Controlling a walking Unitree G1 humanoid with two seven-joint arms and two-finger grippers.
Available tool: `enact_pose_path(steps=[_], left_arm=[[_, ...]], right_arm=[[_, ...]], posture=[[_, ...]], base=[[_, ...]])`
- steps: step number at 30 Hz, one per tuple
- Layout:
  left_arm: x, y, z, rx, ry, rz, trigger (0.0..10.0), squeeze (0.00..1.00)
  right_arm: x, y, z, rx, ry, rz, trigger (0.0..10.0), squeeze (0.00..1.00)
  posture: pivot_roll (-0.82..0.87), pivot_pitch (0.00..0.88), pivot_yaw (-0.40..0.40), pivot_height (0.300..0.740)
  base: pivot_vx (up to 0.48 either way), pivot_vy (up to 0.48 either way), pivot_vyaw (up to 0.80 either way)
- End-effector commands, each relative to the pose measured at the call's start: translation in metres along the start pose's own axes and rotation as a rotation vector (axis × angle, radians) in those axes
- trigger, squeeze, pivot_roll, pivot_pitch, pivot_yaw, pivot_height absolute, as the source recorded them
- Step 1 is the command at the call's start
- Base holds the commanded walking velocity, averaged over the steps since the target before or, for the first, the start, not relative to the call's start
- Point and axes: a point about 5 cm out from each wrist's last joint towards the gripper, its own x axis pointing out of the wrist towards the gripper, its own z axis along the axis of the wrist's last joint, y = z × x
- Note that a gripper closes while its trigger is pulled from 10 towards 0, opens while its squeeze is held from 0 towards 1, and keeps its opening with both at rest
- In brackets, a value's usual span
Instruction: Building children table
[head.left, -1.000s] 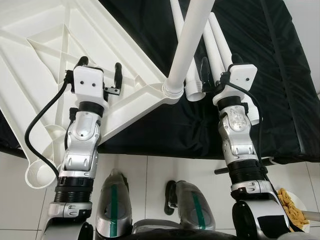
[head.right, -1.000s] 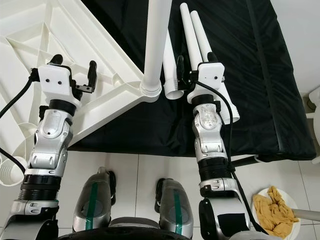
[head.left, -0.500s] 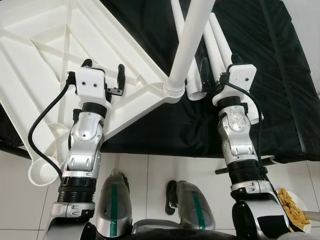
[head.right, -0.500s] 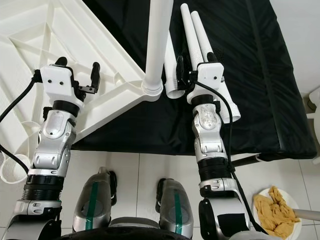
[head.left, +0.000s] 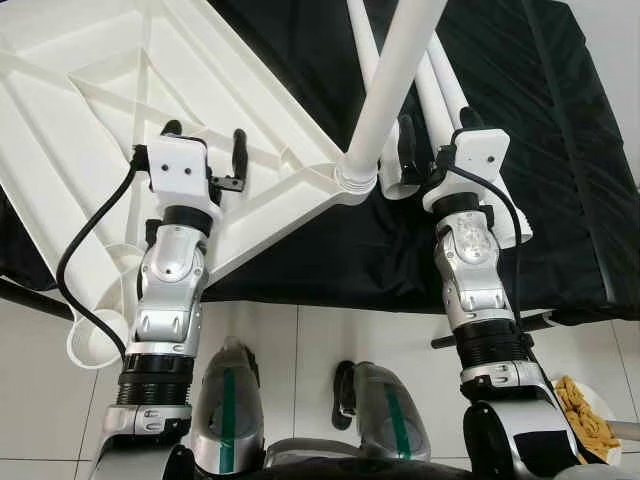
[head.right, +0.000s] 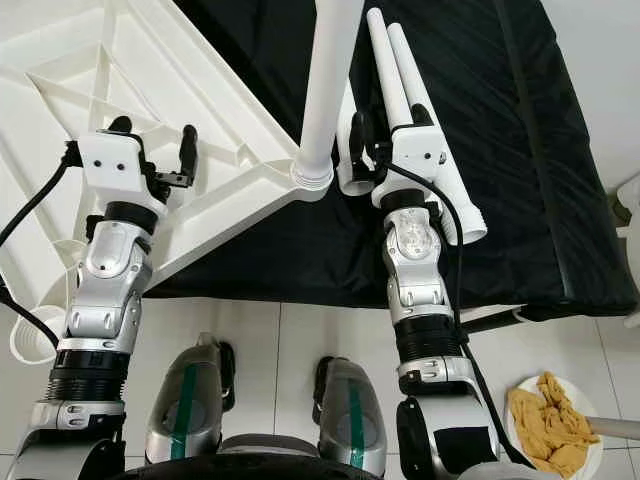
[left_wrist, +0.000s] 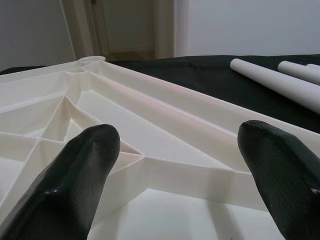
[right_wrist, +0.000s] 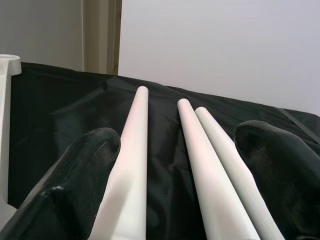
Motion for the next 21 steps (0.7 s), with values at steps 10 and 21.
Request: enact_pose_path(steps=[10,21], left_arm=[[-0.0011,0.0004,-0.005,0.005,0.024,0.026,10.0,0.0],[-0.0021,0.0002,-0.0052,0.003,0.027,0.027,10.0,0.0]], right_arm=[[-0.0037,0.0006,-0.0043,-0.002,0.013,0.0,10.0,0.0],[-0.0047,0.001,-0.0045,-0.002,0.016,0.001,10.0,0.0]], posture=[[0.13,0.052,-0.072,0.74],[0.13,0.058,-0.072,0.74]], base=[[0.0,0.297,0.0],[0.0,0.221,0.0]])
